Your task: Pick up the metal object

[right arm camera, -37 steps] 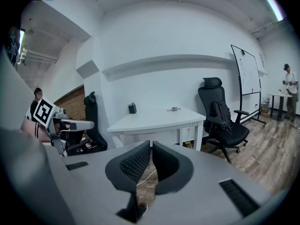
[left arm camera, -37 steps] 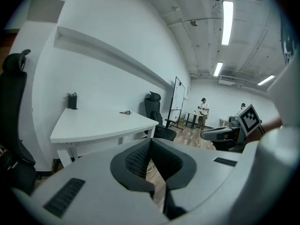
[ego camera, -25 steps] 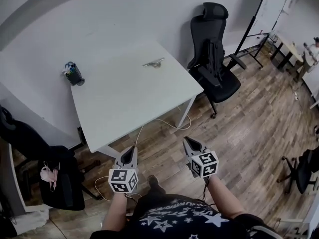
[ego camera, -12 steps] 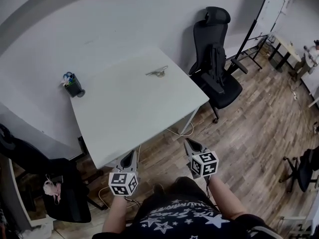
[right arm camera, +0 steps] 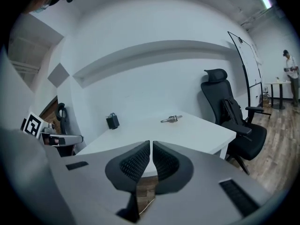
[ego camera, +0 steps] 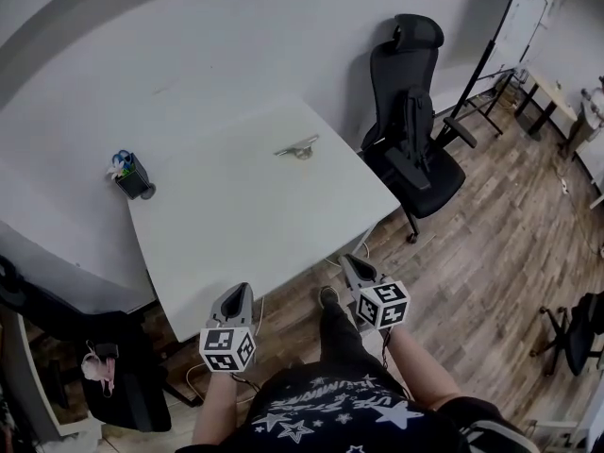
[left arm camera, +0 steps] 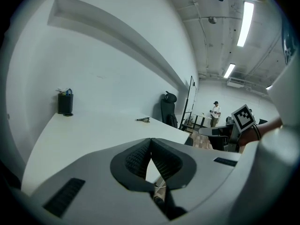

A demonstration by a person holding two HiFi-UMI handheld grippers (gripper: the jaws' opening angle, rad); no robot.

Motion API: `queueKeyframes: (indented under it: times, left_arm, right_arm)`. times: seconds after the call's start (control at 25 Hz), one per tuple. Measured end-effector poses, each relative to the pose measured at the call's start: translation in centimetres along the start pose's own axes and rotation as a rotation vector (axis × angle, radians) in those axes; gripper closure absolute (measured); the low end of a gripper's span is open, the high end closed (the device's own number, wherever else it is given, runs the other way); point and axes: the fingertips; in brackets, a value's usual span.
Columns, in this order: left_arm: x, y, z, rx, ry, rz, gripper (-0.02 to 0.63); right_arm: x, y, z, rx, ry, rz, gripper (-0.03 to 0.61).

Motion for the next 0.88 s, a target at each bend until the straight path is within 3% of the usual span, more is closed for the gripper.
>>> queueKeyframes:
  times: [0.28, 0.64, 0.88]
  left_arm:
    - [-1.0, 0.2, -8.5, -0.016, 0.028, -0.023, 0.594]
    - [0.7, 1.7, -21.2, -0.044, 0.051, -0.095, 0.594]
    - [2.3, 1.8, -29.3, -0.073, 0.059, -0.252, 0.594]
  right_arm:
    - [5.9, 2.0, -7.0, -0.019, 0.046, 0.041, 0.529]
    - [15.1, 5.1, -15.2, -0.054, 0.076, 0.030, 0.529]
    - [19.9, 5.9, -19.0, -0.071, 0.096, 0.005, 0.529]
Point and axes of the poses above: the fingertips, and each gripper's own axes: z backward along the fingers, x to its right, y out of its top, and after that the axes turned 14 degrees about x, right-handed
